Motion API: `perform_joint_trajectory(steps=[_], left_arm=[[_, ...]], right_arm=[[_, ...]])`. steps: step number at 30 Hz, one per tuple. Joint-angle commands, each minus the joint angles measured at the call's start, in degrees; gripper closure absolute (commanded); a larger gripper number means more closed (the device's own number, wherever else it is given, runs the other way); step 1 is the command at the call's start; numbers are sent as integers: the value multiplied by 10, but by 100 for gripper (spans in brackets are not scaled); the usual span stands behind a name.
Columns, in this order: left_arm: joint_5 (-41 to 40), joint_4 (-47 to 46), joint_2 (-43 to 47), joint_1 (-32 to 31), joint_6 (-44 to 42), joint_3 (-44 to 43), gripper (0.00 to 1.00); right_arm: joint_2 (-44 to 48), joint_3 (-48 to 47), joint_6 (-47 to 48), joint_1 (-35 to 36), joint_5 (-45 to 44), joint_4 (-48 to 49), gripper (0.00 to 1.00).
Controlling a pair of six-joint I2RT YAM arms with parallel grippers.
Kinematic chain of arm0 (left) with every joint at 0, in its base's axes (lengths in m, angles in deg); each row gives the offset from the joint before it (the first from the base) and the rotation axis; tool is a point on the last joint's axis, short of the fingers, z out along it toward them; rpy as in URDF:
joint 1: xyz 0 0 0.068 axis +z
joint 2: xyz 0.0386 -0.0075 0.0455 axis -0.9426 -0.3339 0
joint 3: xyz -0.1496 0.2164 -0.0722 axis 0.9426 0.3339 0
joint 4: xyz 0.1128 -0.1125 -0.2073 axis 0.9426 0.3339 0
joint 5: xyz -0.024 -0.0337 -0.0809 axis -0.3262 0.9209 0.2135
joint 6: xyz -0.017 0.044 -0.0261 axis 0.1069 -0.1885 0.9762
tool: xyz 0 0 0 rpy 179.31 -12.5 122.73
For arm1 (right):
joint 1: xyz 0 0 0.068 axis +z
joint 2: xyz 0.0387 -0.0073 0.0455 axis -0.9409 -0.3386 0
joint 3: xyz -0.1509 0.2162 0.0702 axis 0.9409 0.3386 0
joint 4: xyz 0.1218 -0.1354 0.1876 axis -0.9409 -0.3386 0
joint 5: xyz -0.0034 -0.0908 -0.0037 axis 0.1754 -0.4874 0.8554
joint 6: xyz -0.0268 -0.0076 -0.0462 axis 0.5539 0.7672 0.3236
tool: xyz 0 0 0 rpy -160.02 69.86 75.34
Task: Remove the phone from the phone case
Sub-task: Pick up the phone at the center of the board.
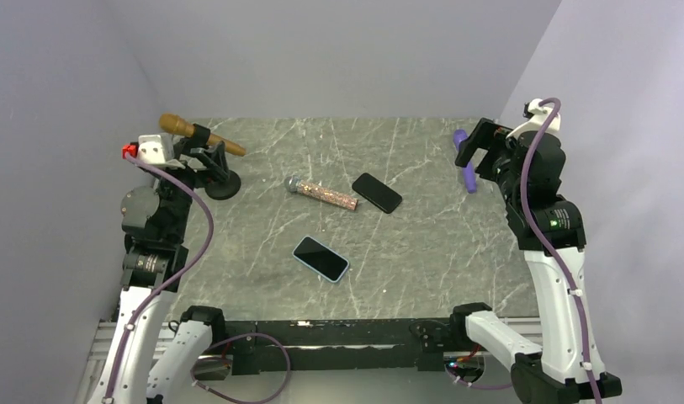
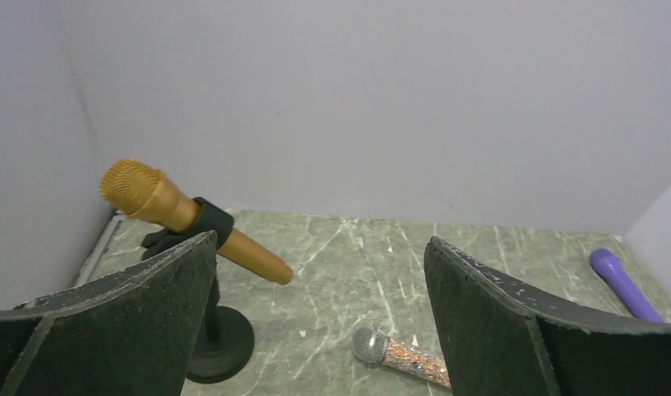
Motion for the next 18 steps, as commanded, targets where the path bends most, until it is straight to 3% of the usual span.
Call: perform_joint_trajectory(steps=[1, 9, 18], left_arm=[[54, -40, 3, -17, -6, 14, 1], [150, -62, -45, -23, 31, 17, 1], [213, -57, -105, -23, 64, -1, 1]], right_arm=[[-17, 14, -1, 2, 22, -1, 0], [-106, 34, 3, 45, 119, -25, 0], [-241, 96, -22, 272, 74, 28, 0]])
